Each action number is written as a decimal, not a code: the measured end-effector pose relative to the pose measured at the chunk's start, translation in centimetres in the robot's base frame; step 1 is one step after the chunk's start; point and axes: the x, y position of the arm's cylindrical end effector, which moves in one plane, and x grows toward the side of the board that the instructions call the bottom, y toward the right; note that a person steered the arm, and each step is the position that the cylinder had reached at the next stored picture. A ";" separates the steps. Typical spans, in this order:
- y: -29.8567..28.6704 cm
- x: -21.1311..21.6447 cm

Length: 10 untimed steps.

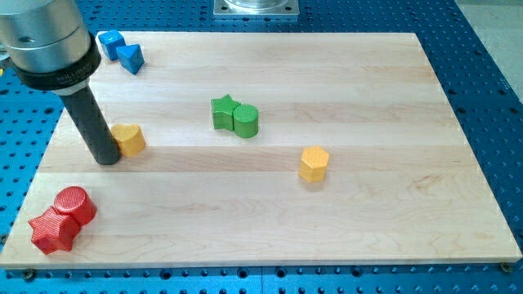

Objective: Move the heart to the center left of the board

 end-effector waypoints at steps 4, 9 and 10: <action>3.7 -1.9; 0.9 -8.2; 0.5 -7.7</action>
